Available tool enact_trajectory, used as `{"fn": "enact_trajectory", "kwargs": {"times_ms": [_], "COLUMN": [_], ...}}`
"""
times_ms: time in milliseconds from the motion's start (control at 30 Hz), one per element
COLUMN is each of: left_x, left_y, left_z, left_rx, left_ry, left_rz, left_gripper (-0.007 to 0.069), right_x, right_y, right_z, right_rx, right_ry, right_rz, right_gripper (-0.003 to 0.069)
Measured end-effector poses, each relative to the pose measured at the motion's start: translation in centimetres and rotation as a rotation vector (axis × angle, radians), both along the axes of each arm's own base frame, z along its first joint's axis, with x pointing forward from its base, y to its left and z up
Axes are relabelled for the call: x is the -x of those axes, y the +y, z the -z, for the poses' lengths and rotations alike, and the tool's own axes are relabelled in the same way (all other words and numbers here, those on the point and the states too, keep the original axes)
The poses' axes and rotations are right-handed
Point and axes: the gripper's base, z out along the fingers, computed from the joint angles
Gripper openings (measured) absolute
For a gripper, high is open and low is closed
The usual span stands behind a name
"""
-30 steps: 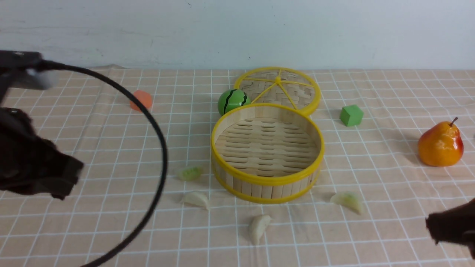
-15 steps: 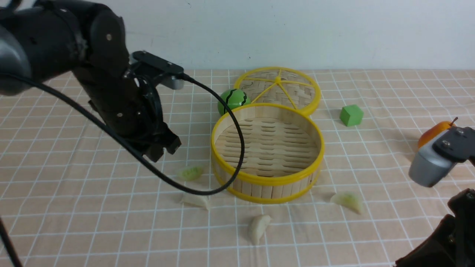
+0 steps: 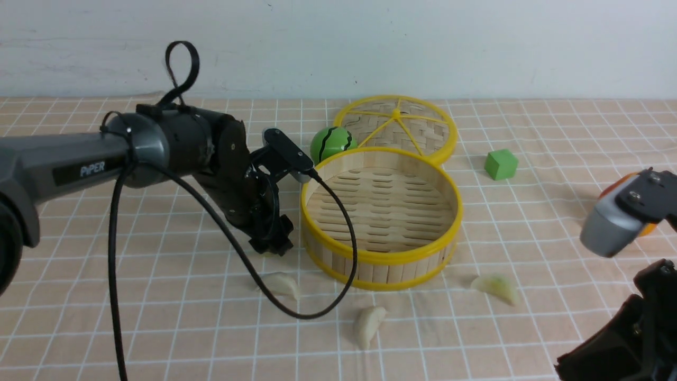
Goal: Put the dumplings into the steamer on the table with the brown tablecloth.
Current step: 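Reach for and grasp a dumpling on the table with the left gripper, then place the dumpling into the bamboo steamer basket with the left gripper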
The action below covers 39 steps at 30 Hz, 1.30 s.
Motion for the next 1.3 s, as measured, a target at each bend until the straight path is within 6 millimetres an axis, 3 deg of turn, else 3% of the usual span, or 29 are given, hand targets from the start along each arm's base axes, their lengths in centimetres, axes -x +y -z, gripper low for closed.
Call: {"fn": "enact_trajectory", "kwargs": {"times_ms": [200,300,433,533,633,667,733,800,833,967,1033,1067,1100,1133,1167,1300], "left_x": [-0.1,0.1,0.2,0.0,0.1,0.2,0.9,1.5,2.2,2.7,2.5,1.8,1.8,1.0,0.8,-1.3], "left_y": [-0.3,-0.4,-0.5,-0.8,-1.8,-2.1,-4.3,-6.2,-8.5,-13.8,-15.1,-16.4,-16.4,-17.0,-17.1,-17.5], "left_z": [0.6,0.5,-0.8,-3.4,-7.8,-8.4,-12.0,-12.9,-13.8,-13.0,-12.2,-10.6,-10.6,-8.9,-8.6,-4.5], "left_rx": [0.032,0.046,0.049,0.086,0.180,0.195,0.286,0.317,0.368,0.494,0.526,0.559,0.558,0.563,0.568,0.515], "left_ry": [0.023,0.082,0.180,0.212,0.202,0.196,0.148,0.124,0.082,-0.005,-0.019,-0.020,-0.021,-0.007,-0.006,0.012], "left_rz": [-0.020,-0.039,-0.093,-0.175,-0.282,-0.292,-0.305,-0.274,-0.240,-0.211,-0.223,-0.264,-0.263,-0.306,-0.322,-0.431], "left_gripper": [0.0356,0.0190,0.0200,0.0200,0.0200,0.0200,0.0200,0.0200,0.0200,0.0200,0.0200,0.0200,0.0200,0.0200,0.0200,0.0200], "right_x": [-0.1,-0.1,-0.2,-0.2,-0.1,-0.1,0.6,1.2,2.2,5.0,5.9,7.0,7.2,7.9,8.2,9.1], "right_y": [0.0,0.0,0.0,0.0,0.0,0.0,-0.1,-0.3,-0.5,-1.5,-1.8,-2.1,-2.2,-2.5,-2.6,-3.4], "right_z": [0.0,0.0,-0.1,0.0,-0.1,-0.1,-0.7,-1.4,-2.3,-4.3,-4.7,-5.1,-5.2,-5.4,-5.4,-5.5], "right_rx": [-0.004,-0.005,-0.005,-0.004,-0.006,-0.006,-0.026,-0.042,-0.060,-0.097,-0.107,-0.115,-0.118,-0.120,-0.119,-0.065], "right_ry": [-0.011,-0.014,-0.015,-0.015,-0.017,-0.016,-0.034,-0.056,-0.094,-0.193,-0.220,-0.249,-0.256,-0.270,-0.276,-0.320], "right_rz": [0.007,0.008,0.009,0.009,0.007,0.007,0.002,-0.002,-0.008,-0.024,-0.028,-0.036,-0.036,-0.037,-0.039,-0.031], "right_gripper": [-0.0001,-0.0001,-0.0001,-0.0001,-0.0001,-0.0001,0.0000,0.0000,0.0000,0.0001,0.0002,0.0003,0.0003,0.0003,0.0003,0.0003]}}
